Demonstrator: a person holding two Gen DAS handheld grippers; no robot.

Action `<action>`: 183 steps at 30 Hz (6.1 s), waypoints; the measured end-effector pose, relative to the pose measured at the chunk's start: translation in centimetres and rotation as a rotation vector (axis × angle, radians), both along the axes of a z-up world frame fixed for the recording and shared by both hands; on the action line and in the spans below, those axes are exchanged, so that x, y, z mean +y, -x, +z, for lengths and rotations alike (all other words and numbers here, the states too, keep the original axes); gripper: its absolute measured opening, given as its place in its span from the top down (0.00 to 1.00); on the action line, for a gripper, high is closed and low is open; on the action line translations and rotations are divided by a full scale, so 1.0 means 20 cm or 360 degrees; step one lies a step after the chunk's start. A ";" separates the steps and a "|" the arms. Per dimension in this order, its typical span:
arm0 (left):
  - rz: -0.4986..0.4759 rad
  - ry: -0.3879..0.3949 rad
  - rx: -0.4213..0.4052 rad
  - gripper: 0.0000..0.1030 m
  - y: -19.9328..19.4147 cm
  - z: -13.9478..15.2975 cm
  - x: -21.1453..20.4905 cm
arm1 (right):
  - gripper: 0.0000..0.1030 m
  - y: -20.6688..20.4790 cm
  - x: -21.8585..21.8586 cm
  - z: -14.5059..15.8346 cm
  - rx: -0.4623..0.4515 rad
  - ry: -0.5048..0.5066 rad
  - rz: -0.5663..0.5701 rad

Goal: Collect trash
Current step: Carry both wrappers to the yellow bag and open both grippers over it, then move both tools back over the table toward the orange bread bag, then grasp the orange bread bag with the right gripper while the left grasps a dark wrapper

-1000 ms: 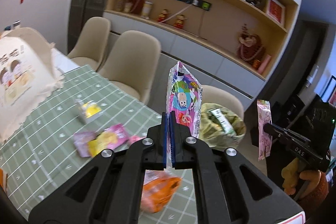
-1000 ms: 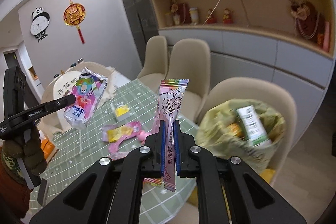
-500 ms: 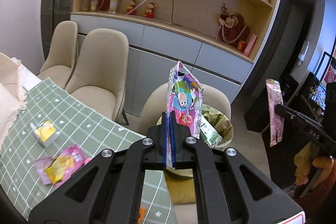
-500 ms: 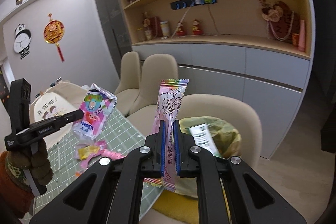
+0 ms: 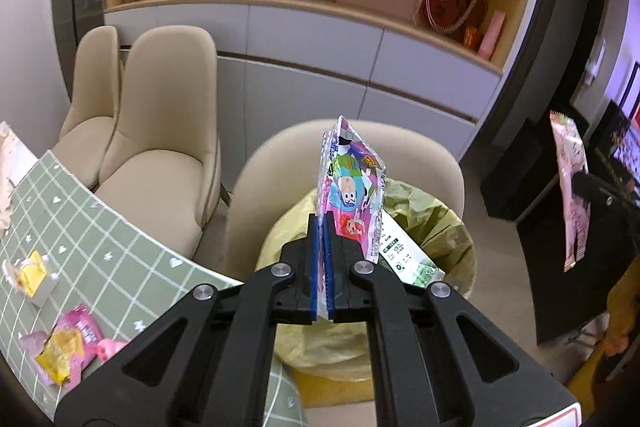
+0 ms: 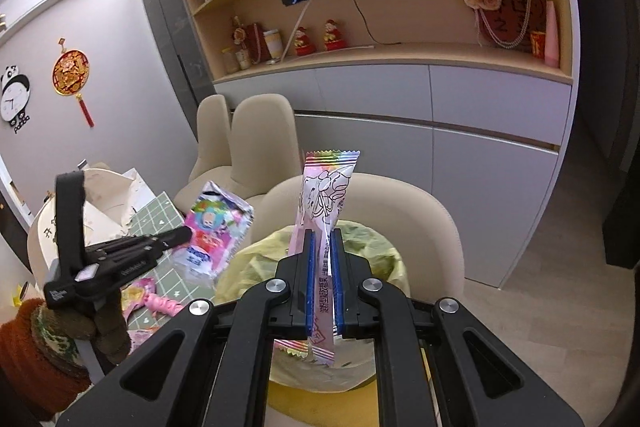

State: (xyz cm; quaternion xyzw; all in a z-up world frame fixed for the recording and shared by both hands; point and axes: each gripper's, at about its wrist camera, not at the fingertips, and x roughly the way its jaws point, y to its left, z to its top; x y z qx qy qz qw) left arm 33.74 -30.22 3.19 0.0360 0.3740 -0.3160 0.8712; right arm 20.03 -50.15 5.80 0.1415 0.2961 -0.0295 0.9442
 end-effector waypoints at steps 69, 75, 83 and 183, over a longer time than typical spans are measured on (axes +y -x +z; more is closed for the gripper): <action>0.0701 0.0026 0.0362 0.61 0.41 -0.22 1.27 | 0.64 -0.25 0.50 -0.50 0.0358 0.0167 0.0156; 0.0817 0.0065 0.0359 0.57 0.46 -0.22 1.58 | 0.64 -0.30 0.55 -0.55 0.0505 0.0293 0.0091; 0.0840 0.0160 0.0350 0.56 0.47 -0.26 1.74 | 0.57 -0.25 0.47 -0.56 0.0630 0.0417 -0.0098; -0.0011 -0.0214 0.0514 0.72 0.61 -0.73 1.47 | 0.83 0.53 1.30 -0.59 0.0414 0.0036 0.0282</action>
